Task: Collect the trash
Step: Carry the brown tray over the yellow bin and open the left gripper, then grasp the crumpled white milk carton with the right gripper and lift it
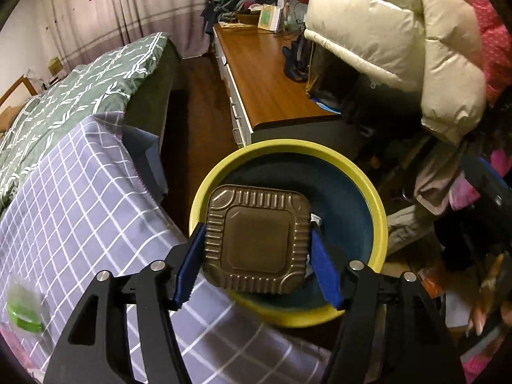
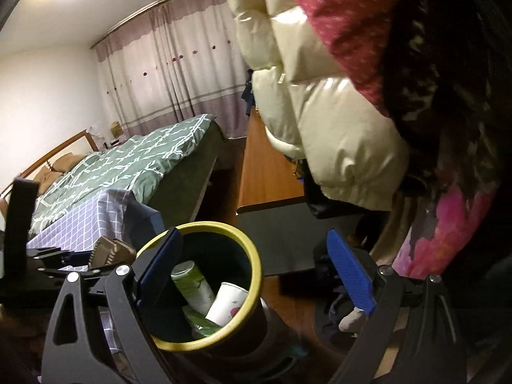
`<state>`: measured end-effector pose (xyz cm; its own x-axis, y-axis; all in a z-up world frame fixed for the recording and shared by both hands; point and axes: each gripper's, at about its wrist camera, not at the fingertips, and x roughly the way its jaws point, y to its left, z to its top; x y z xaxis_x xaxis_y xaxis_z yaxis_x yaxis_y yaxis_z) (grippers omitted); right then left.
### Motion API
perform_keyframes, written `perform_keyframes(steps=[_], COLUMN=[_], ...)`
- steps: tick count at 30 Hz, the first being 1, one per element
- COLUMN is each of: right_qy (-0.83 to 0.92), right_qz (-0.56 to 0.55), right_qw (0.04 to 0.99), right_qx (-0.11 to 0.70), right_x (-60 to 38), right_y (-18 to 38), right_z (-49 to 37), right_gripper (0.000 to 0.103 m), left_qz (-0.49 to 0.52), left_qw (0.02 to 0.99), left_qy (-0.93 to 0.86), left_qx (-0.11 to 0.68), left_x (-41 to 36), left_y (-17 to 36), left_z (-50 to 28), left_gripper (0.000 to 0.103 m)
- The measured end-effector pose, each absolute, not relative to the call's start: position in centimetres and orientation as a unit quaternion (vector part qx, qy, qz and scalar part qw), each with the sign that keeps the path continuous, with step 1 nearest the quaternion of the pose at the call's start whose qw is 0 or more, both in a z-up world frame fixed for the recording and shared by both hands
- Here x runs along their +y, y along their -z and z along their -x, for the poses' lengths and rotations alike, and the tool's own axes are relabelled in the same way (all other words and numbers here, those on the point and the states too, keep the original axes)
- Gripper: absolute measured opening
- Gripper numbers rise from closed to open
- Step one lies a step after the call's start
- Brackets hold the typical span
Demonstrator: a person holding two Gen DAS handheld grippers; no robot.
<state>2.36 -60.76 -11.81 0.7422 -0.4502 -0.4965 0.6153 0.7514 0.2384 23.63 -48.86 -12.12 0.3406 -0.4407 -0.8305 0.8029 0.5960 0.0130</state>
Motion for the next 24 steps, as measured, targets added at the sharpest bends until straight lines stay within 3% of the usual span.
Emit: perform_keyframes(steps=[1, 6, 15, 24], right_qy=[0.292, 0.284, 0.245, 0.181], right_qz=[-0.201, -0.206, -0.197, -0.15], right_qw=[0.911, 0.911, 0.92, 0.938], right_qx=[0.21, 0.217, 0.235, 0.254], right_x=[-60.9, -60.9, -57.8, -50.8], right_y=[12.0, 12.5, 12.6, 11.0], right_z=[-2.3, -2.7, -5.1, -9.2], right_gripper=[0.087, 0.087, 0.087, 0.087], left_qz=[-0.214, -0.18, -0.09, -0.022], left_qw=[0.792, 0.811, 0.889, 0.951], left_qy=[0.389, 0.382, 0.334, 0.192], left_qx=[0.418, 0.405, 0.3, 0.24], left_x=[-49.1, -47.1, -34.1, -16.1], left_y=[12.2, 10.5, 3.4, 0.4], left_z=[-23.8, -23.9, -23.1, -22.8], left_gripper=[0.078, 0.081, 0.098, 0.098])
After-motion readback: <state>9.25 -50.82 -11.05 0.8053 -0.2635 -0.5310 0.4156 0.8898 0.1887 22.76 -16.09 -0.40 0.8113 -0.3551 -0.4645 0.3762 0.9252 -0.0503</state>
